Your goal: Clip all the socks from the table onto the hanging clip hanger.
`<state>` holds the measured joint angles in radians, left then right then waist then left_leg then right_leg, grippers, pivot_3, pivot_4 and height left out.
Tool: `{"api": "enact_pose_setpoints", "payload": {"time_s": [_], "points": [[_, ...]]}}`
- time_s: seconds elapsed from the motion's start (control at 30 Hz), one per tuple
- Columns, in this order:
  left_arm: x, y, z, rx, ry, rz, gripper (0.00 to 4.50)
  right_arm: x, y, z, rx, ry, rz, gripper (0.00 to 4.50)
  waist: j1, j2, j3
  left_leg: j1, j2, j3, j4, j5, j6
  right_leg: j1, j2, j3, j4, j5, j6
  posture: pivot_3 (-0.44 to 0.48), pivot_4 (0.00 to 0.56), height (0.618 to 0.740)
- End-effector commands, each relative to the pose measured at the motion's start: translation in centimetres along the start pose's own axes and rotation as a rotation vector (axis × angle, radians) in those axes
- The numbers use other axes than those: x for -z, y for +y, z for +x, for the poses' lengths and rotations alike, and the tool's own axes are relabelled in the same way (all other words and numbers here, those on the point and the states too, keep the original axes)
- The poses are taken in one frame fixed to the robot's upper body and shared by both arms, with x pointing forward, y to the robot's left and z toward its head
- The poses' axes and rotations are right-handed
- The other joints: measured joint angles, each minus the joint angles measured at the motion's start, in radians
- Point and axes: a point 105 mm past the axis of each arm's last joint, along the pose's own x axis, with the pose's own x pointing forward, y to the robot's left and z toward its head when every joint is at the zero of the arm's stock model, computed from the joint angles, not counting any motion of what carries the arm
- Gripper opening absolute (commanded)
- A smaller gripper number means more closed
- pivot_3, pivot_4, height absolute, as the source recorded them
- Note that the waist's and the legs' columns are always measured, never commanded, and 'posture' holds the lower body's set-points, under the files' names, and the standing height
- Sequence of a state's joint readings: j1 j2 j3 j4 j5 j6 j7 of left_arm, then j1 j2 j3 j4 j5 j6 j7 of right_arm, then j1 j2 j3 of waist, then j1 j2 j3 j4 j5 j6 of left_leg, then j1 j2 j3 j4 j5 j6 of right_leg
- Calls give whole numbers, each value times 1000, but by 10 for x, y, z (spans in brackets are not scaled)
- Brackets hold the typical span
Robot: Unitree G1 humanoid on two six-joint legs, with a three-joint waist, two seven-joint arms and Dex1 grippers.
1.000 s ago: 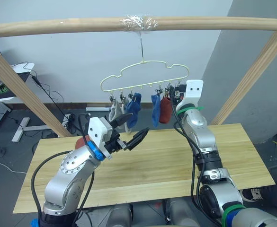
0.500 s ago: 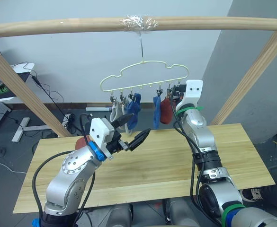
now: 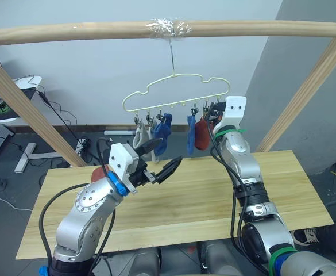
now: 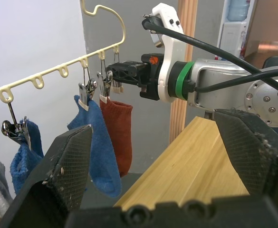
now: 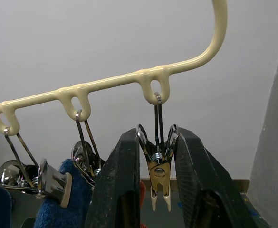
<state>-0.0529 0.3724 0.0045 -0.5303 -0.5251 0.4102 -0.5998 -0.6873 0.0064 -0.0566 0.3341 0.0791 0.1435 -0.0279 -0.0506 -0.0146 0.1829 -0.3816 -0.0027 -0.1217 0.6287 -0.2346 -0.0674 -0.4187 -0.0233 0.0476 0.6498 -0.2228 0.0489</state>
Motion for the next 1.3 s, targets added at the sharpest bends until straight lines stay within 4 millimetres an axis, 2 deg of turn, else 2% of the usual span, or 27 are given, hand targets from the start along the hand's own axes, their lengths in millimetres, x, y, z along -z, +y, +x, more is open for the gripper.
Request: {"api": "enact_pose_setpoints", "payload": {"time_s": [0.03,0.07,0.23,0.27,0.47,0.57,0.67,0.77,0.93,1.03,1.1,1.3], "points": [[-10,-6,1,24,-30,37,4500,-17,1,4,0,-61,-9,920,0,0,0,0,0,0,0,0,0,0,0,0,0,0,0,37,132,740],[-10,-6,2,24,-31,38,4500,-17,1,4,1,-61,-10,920,0,0,0,0,0,0,0,0,0,0,0,0,0,0,0,37,132,740],[-10,-6,2,25,-32,37,4500,-17,0,3,1,-62,-10,72,0,0,0,0,0,0,0,0,0,0,0,0,0,0,0,36,136,740],[-10,-6,2,25,-32,37,4500,-17,0,3,0,-62,-10,11,0,0,0,0,0,0,0,0,0,0,0,0,0,0,0,36,136,740],[-9,-6,2,24,-29,35,4500,-15,-1,3,-3,-53,-22,11,0,0,0,0,0,0,0,0,0,0,0,0,0,0,0,36,133,740],[-1,-2,-1,-8,6,4,4500,-15,-5,2,-10,-38,-34,11,0,0,0,0,0,0,0,0,0,0,0,0,0,0,0,31,134,740],[25,23,-15,-165,119,-9,4500,-14,-12,0,-51,27,-70,11,0,0,0,0,0,0,0,0,0,0,0,0,0,0,0,17,137,740],[57,50,-38,-297,272,6,4500,-15,-16,-4,-130,104,-97,11,-1,0,0,0,0,0,0,0,0,0,0,0,0,0,0,3,143,740],[91,102,-76,-500,428,67,4500,-27,-20,-14,-218,173,-133,11,0,0,0,0,0,-1,0,0,0,0,0,-1,0,-3,-3,-9,145,740],[113,132,-103,-610,540,117,4500,-39,-20,-20,-253,194,-144,11,-2,1,1,0,0,-1,0,0,0,0,0,-1,-1,-2,-2,-47,153,740],[123,147,-118,-678,584,113,4500,-44,-20,-23,-267,204,-145,11,-4,1,1,-1,0,-1,-1,0,0,-1,0,-1,-1,-1,0,-56,154,740],[150,174,-139,-787,662,43,4500,-45,-20,-29,-255,232,-142,11,-6,1,1,-1,1,-1,-1,0,0,-1,0,-2,-2,-1,0,-74,149,740]]}}
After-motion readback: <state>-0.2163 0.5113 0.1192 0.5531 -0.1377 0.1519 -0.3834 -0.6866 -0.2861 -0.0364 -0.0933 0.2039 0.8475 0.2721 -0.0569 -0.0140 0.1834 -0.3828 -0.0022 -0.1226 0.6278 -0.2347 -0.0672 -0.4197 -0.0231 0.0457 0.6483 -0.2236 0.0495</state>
